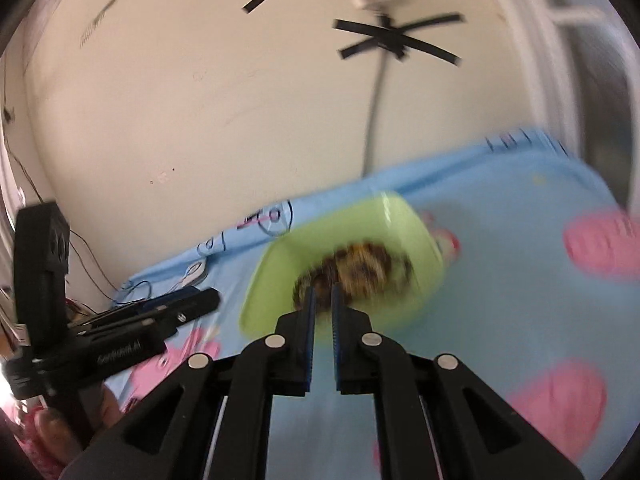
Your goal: Organize jewelry
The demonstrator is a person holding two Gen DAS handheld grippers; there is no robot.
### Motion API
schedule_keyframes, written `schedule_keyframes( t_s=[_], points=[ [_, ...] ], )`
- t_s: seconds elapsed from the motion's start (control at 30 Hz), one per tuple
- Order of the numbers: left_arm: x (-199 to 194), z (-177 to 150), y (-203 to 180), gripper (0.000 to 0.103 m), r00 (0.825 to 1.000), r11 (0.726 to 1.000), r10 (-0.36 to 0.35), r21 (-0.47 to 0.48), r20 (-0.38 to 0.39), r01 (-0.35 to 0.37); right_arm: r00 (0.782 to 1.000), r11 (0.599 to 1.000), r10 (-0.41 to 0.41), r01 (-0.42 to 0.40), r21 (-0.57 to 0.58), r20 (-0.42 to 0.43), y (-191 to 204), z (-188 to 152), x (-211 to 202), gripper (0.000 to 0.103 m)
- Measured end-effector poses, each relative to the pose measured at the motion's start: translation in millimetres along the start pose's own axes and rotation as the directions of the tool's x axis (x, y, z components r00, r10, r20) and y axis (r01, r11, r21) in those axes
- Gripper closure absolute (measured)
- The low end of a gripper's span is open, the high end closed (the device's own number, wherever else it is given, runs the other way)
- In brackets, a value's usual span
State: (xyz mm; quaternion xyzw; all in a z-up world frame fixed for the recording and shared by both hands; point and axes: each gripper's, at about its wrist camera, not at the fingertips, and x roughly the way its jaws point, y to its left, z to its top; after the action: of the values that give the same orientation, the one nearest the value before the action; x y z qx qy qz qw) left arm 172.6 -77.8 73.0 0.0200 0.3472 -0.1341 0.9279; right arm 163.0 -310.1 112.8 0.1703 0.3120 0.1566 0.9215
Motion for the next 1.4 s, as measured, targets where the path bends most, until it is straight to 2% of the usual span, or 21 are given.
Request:
schedule_keyframes(
  t_s=[0.13,0.27,0.37,0.47,0.53,0.63,0.77,0.87,1.13,1.4],
  points=[
    [-19.0,-50.0,-15.0,0.053,0.999,1.0,0.004,0.01,-0.053,-0.004,1.0,0.997,0.002,0.0,0.081,-0.023,-2.4,-51.6,-36.6,0.103],
    [-38.8,-93.3,-31.8,0.053,0.995,0.998,0.049,0.051,-0.083,-0.044,0.999,0.985,-0.009,0.016,0.17,-0.039,1.3,-99.7,-73.8,0.103],
    [-54.0,-116.6,-44.6,0.052,0.994,0.995,0.06,0.081,-0.091,-0.052,0.996,0.988,-0.018,0.031,0.15,-0.089,12.2,-126.0,-89.4,0.103],
    [-66.8,-134.5,-51.3,0.047,0.994,0.993,0.071,0.099,-0.087,-0.062,0.992,0.988,-0.034,0.052,0.143,-0.124,20.3,-153.1,-103.0,0.103],
    [-72.4,-143.9,-52.9,0.047,0.993,0.993,0.076,0.102,-0.09,-0.067,0.993,0.989,-0.04,0.055,0.135,-0.114,26.0,-164.1,-113.0,0.101],
    [-75.8,-155.0,-52.4,0.047,0.991,0.992,0.081,0.101,-0.104,-0.07,0.992,0.991,-0.05,0.063,0.115,-0.114,35.0,-168.8,-118.9,0.09],
    [-77.4,-167.3,-49.8,0.047,0.988,0.993,0.092,0.089,-0.123,-0.081,0.993,0.992,-0.062,0.073,0.105,-0.104,41.3,-174.2,-118.4,0.087],
    [-79.0,-171.1,-45.5,0.042,0.988,0.993,0.094,0.075,-0.12,-0.086,0.993,0.991,-0.059,0.071,0.111,-0.101,39.5,-174.2,-117.9,0.087],
    [-78.6,-171.9,-41.7,0.037,0.989,0.994,0.096,0.063,-0.11,-0.089,0.994,0.991,-0.052,0.063,0.119,-0.093,38.0,-176.9,-120.2,0.087],
    [-78.7,-171.7,-40.3,0.036,0.99,0.994,0.098,0.064,-0.106,-0.092,0.995,0.991,-0.047,0.057,0.12,-0.086,38.8,-178.3,-120.7,0.087]
  ],
)
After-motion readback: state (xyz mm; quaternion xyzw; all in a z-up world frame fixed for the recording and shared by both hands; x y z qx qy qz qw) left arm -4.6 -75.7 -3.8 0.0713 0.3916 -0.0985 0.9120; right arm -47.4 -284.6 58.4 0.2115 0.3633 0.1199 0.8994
